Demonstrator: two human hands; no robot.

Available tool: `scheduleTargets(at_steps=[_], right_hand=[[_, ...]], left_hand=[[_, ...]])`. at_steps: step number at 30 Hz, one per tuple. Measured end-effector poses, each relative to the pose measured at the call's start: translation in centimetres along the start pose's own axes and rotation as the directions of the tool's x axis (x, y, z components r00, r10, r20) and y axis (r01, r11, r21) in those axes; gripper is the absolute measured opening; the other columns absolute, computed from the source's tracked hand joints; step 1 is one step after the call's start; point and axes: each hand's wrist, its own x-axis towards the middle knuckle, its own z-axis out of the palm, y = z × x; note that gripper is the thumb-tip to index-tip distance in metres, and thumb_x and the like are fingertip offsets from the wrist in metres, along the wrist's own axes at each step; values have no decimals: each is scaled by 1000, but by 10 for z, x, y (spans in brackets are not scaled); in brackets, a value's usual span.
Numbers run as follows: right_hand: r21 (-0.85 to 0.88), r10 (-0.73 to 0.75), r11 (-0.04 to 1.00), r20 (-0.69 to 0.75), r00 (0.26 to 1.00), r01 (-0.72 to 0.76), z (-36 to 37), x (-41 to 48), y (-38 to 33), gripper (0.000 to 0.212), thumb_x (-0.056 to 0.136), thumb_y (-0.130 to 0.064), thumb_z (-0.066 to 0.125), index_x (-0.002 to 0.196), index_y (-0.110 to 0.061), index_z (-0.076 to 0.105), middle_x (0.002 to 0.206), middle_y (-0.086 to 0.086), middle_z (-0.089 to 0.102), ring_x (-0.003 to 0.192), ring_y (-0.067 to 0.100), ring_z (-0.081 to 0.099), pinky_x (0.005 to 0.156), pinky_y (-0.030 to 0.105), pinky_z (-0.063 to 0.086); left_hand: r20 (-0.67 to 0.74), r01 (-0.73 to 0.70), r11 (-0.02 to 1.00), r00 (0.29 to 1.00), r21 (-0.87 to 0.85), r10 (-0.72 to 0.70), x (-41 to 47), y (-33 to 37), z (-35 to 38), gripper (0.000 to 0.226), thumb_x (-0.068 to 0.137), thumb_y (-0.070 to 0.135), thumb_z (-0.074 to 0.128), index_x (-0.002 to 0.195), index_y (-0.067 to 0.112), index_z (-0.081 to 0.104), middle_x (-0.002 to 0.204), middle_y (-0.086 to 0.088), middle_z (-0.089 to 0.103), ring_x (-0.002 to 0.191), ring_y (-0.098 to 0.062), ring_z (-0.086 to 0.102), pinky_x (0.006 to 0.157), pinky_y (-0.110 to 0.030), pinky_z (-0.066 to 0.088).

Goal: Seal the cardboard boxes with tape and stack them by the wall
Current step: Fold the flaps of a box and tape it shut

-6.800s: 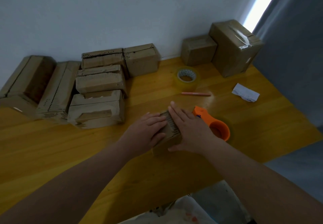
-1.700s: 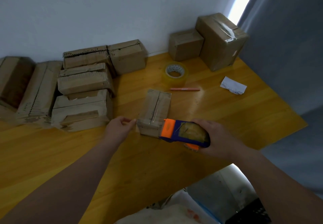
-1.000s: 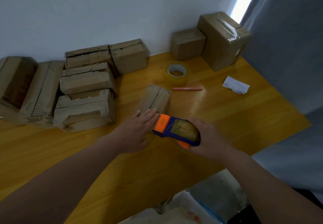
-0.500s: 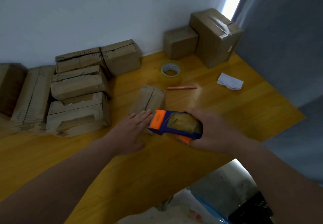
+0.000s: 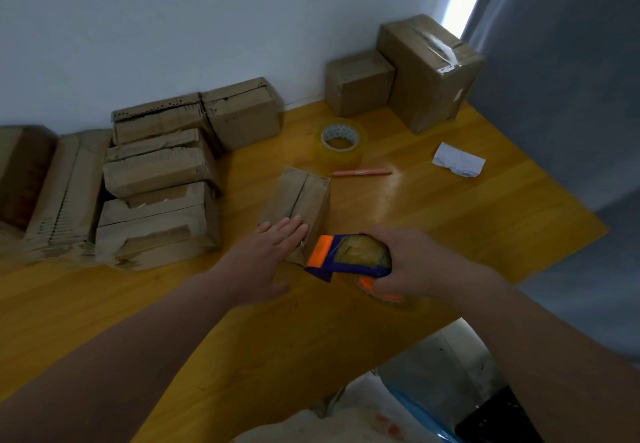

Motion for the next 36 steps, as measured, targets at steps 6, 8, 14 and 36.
scheduleTargets(at_steps=[6, 8, 14, 36], right_hand=[[12, 96, 995, 74, 993, -97, -4, 14, -11, 65, 74, -33, 77, 130, -36, 47, 94, -9, 58, 80, 10, 61, 71, 29, 58], [37, 141, 989, 118, 983, -146, -8, 17, -11, 62, 75, -28, 77, 129, -36, 46, 96, -5, 57, 80, 13, 61, 69, 27, 55], [4, 218, 974, 226, 949, -225, -2, 32, -9, 55, 67, -32, 79, 117, -27, 58, 94, 2, 63, 83, 21, 63, 73, 38, 56], [-370, 313, 862, -148, 938, -346, 35, 19, 28, 73, 97, -24, 55, 153, -29, 9, 132, 7, 49, 111, 26, 57, 80, 36, 51]], left_hand=[[9, 12, 1000, 1000, -14, -12, 1, 1, -1, 94, 88, 34, 56, 149, 27, -14, 150, 10, -23, 138, -3, -18, 112, -27, -11], [11, 12, 1000, 1000, -26, -12, 1, 1, -1, 92, 88, 29, 55, 150, 27, -12, 149, 11, -23, 139, -2, -16, 112, -26, -11], [-16, 24, 1000, 1000, -9, -24, 1, 0, 0, 87, 91, 15, 49, 146, 28, -18, 149, 11, -24, 138, -1, -16, 112, -25, -13], [-413, 154, 987, 903, 51, -119, 7, 1, -58, 31, 69, 0, 75, 96, 15, 71, 84, -6, 69, 70, -27, 66, 50, -34, 54]])
